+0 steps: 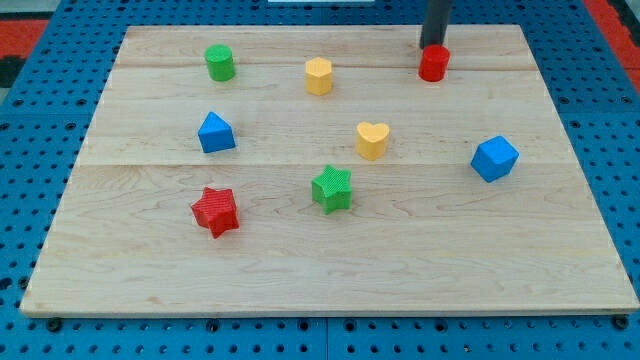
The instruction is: Move the red circle close to the yellow hexagon
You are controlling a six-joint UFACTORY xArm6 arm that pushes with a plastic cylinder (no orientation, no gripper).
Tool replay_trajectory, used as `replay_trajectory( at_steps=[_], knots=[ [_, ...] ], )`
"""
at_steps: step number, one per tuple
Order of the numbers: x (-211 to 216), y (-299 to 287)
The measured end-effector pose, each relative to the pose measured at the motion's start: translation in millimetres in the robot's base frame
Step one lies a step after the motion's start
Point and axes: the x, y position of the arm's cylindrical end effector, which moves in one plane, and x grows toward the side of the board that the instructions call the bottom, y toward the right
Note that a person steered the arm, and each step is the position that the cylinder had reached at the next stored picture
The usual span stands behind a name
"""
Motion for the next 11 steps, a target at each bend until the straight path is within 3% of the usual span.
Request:
replay_trajectory(
  at_steps=[1, 3, 5, 6, 8, 9, 11],
  knots=[
    [13.8, 17.5],
    [40.2, -46.8],
    [66.1, 25.0],
    [82.1, 4.3],
    [76.5, -23.3],
    [69.9, 2.1],
    [39.6, -72.9]
  ],
)
